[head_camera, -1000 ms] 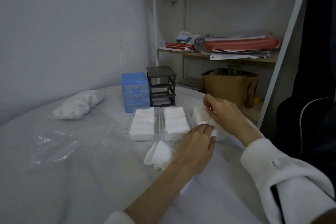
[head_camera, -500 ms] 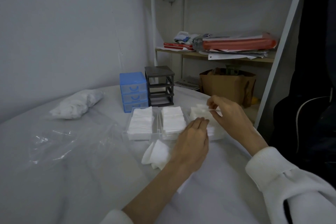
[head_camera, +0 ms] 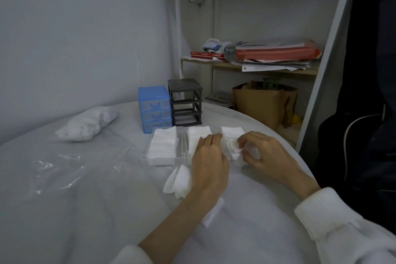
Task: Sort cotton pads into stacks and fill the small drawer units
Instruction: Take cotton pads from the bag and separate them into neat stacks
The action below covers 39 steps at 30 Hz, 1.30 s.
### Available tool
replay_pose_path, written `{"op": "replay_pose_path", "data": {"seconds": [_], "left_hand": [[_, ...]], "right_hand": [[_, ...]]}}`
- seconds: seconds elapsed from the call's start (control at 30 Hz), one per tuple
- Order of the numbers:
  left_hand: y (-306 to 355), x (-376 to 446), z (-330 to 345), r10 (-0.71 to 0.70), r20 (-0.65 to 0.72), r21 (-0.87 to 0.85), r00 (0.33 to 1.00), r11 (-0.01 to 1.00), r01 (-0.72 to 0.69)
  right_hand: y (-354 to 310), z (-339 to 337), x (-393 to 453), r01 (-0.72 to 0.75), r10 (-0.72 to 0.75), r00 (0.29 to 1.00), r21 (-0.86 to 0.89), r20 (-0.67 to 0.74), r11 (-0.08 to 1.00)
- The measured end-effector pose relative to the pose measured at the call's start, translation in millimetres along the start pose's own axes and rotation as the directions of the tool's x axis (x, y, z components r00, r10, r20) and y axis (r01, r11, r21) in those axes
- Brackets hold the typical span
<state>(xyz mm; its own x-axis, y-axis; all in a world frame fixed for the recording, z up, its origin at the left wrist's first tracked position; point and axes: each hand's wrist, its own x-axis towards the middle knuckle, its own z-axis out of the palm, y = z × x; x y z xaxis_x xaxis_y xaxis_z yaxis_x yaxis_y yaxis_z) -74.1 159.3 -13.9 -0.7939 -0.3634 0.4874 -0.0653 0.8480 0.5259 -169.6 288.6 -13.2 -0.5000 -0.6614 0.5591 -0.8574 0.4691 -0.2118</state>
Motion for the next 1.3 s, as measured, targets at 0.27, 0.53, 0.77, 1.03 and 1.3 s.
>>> {"op": "replay_pose_path", "data": {"seconds": [0.27, 0.53, 0.77, 1.03, 1.3], "left_hand": [[-10.1, 12.5, 0.2, 0.042, 0.002, 0.139, 0.999, 0.989, -0.041], [-28.8, 18.2, 1.2, -0.002, 0.238, 0.303, 0.971, 0.95, -0.072], [-29.5, 17.6, 2.6, -0.013, 0.264, 0.356, 0.964, 0.93, -0.086], [-29.0, 22.9, -10.7, 0.002, 0.168, 0.127, 0.986, 0.992, -0.024], [-58.1, 41.3, -41.4, -0.117, 0.013, 0.056, 0.993, 0.992, 0.116]], "right_hand": [[-18.3, 6.5, 12.8, -0.243, 0.233, 0.951, 0.029, 0.206, 0.969], [-23.2, 28.0, 33.9, -0.275, 0.325, 0.831, -0.174, 0.45, 0.945], [-21.4, 29.9, 34.5, -0.263, 0.332, 0.753, -0.203, 0.568, 0.943], [-28.5, 20.9, 38.9, -0.263, 0.347, 0.765, -0.228, 0.543, 0.937], [-60.6, 21.2, 58.9, -0.189, 0.208, 0.883, -0.086, 0.42, 0.978]]}}
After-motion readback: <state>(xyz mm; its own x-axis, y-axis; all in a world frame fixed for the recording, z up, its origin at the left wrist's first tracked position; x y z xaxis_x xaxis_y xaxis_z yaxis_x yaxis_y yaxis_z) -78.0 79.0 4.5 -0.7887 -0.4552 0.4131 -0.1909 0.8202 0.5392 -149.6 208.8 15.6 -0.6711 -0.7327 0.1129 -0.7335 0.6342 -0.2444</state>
